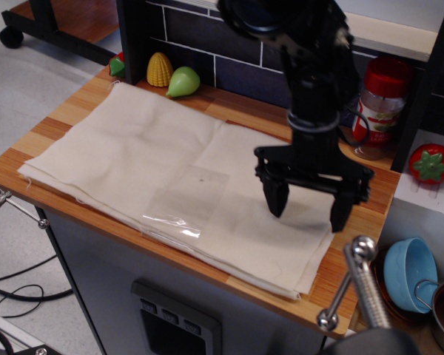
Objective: Fold cloth in half
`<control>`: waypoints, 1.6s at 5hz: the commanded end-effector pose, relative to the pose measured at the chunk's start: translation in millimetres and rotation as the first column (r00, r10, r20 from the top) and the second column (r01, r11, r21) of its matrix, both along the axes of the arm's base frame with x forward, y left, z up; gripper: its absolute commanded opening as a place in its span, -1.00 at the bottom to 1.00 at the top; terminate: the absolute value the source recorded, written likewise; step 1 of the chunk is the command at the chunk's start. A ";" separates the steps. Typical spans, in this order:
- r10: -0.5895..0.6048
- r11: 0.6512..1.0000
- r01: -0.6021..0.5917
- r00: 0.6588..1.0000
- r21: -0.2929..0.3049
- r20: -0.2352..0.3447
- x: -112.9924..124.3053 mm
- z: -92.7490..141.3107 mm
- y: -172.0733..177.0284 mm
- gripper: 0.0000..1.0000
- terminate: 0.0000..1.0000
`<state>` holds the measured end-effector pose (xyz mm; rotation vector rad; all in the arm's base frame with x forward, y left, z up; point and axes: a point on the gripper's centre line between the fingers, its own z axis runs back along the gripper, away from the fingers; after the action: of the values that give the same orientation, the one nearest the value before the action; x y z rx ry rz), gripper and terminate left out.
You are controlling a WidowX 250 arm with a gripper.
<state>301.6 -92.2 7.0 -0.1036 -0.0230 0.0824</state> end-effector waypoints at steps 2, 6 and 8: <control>-0.022 0.996 0.016 0.998 0.085 0.066 0.8 -15.7 -16.7 1.00 -1.00; 0.014 0.999 -0.010 0.994 -0.034 0.107 12.4 25.1 21.2 -1.00 -1.00; 0.065 0.986 -0.037 0.983 -0.164 0.169 19.9 78.8 62.5 -1.00 -1.00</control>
<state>313.4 -25.7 67.3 -0.2794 -0.1035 0.1372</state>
